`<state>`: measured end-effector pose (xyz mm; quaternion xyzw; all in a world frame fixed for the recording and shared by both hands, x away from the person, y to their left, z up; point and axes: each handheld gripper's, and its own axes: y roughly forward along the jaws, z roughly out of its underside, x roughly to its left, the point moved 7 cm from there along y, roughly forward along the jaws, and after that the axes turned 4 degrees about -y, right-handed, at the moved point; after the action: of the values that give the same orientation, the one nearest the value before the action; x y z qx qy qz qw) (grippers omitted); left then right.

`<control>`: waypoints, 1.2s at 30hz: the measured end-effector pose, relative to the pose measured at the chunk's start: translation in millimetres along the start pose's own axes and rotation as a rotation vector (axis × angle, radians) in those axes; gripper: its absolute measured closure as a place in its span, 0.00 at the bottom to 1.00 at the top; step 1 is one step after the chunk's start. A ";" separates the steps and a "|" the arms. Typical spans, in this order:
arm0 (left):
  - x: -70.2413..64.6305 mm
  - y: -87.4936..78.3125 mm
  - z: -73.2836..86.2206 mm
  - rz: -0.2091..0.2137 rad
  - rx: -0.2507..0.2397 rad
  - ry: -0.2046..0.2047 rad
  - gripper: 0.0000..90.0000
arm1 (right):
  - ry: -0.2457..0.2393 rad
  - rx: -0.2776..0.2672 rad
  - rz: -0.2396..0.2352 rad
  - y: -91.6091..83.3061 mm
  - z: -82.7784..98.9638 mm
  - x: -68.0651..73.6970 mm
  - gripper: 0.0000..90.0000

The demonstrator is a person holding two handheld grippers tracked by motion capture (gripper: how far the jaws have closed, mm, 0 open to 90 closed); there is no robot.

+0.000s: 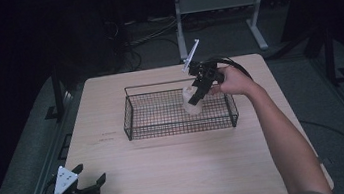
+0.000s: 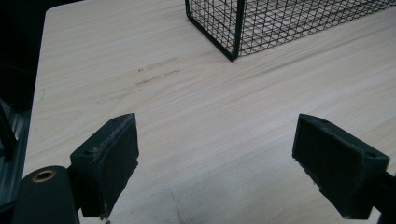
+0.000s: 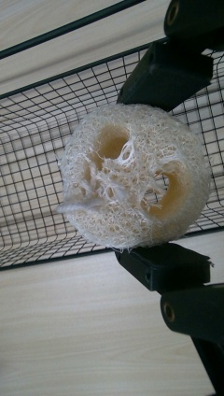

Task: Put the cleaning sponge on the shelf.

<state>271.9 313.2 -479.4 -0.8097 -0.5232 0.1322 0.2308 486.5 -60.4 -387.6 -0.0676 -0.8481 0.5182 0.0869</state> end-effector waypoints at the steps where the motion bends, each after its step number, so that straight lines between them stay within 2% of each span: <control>1: 0.0 0.0 -0.1 0.000 -0.001 0.000 0.15 | -0.001 0.000 -0.001 1.4 0.4 -1.6 0.32; 14: 0.0 -0.3 0.3 0.000 -0.004 -0.007 0.15 | 0.020 0.018 0.007 12.5 5.4 -12.1 0.32; 36: 1.4 -1.4 1.0 -0.005 -0.001 -0.004 0.15 | 0.020 0.022 -0.002 27.9 8.6 -14.1 0.32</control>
<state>270.9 315.2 -479.6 -0.8083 -0.5255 0.1331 0.2298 499.1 -58.1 -417.4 -0.0711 -0.8414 0.5269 0.0968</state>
